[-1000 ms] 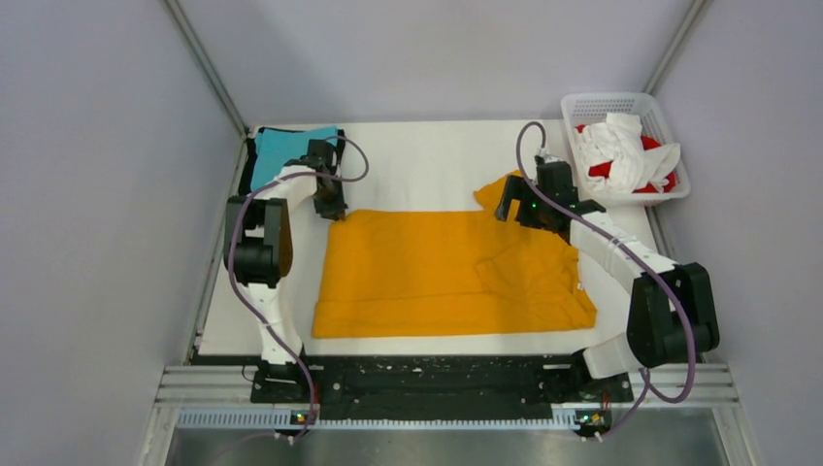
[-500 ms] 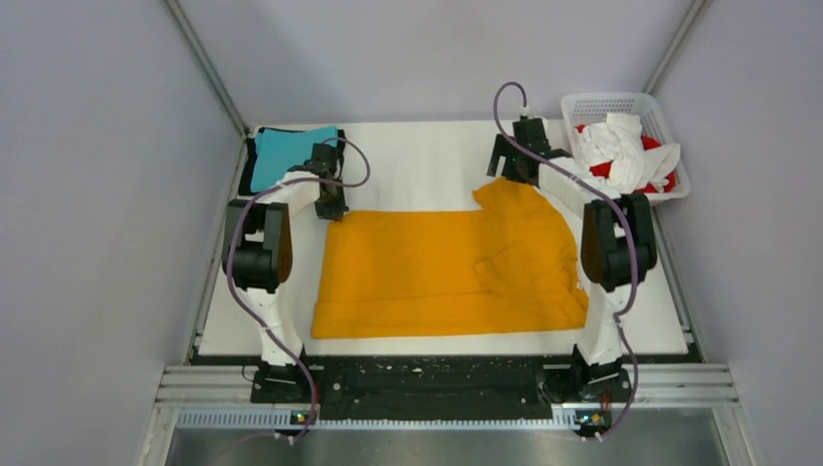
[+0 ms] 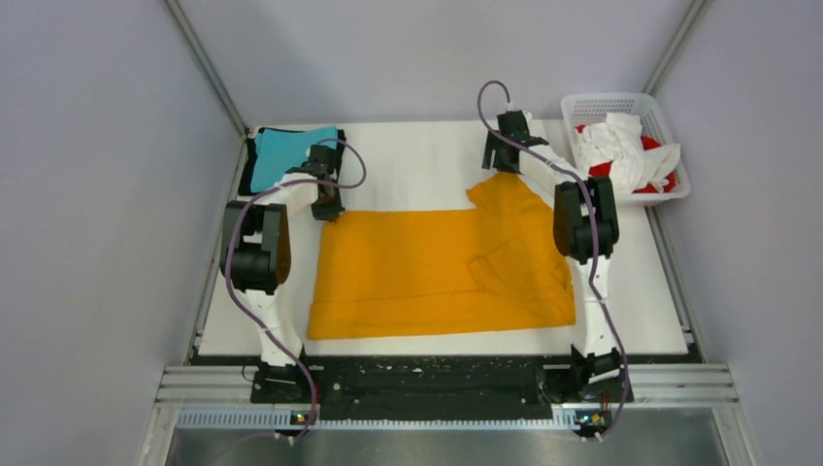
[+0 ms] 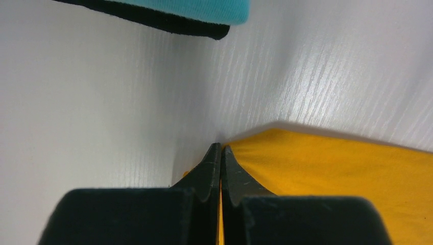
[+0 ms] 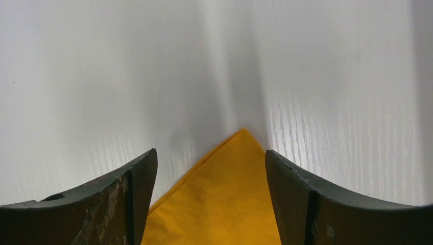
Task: Fold and stack the t-shirts
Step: Grab the side of the flattened tshirt furthest away from the robot with both arms, then fold the other side of the tshirt into a rectangle
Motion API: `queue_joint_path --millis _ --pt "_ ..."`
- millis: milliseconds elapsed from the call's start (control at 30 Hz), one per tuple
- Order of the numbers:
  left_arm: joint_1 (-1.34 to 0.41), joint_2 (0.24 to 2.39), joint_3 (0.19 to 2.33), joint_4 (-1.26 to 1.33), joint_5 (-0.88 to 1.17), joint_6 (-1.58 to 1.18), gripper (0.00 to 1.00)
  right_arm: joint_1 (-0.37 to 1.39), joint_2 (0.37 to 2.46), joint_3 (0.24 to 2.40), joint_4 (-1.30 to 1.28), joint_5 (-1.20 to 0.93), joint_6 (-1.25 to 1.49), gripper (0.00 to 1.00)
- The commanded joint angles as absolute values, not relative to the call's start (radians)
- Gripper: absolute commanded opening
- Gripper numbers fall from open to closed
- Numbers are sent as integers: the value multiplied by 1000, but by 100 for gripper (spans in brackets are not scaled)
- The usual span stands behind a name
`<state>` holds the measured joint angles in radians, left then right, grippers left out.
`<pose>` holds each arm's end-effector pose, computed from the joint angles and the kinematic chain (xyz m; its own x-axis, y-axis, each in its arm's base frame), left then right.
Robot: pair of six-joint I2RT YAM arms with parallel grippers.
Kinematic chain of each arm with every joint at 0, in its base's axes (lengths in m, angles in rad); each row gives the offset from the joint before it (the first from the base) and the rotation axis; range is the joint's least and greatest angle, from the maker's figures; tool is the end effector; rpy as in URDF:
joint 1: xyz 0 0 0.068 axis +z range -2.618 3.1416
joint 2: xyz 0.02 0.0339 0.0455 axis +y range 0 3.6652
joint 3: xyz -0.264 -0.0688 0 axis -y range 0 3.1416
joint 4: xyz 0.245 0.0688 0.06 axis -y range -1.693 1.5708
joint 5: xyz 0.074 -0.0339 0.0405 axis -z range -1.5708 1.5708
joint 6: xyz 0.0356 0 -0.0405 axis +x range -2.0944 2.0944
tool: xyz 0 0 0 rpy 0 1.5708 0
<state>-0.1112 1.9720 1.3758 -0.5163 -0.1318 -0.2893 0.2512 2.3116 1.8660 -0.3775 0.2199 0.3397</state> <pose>0.4059 -0.0406 0.1706 -0.8691 -0.1875 -0.4577 -0.2042 0.9788 -0.0133 0.5047 0.1215 0.1771 -0.7026 0.1554 -0.6944 0.1434 0.9868 0.0758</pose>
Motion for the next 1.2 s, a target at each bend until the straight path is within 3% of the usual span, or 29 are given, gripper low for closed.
queue_joint_path --millis 0,300,400,567,700,1167 --pt "-101 1940 1364 -505 -177 -285 0 258 2347 1927 -371 266 286 74" --pt "-101 1924 1363 -493 -151 -291 0 279 2268 1773 -352 355 292 64" --pt "-101 1918 1359 -489 -142 -294 0 279 2239 1712 -295 340 301 56" --pt "-103 1917 1368 -490 -113 -279 0 286 2225 1709 -266 308 303 22" --pt "-106 1899 1365 -486 -92 -270 0 301 2185 1711 -241 298 284 0" --pt "-140 1650 1094 -328 -87 -316 0 353 1666 1241 -216 170 279 0"
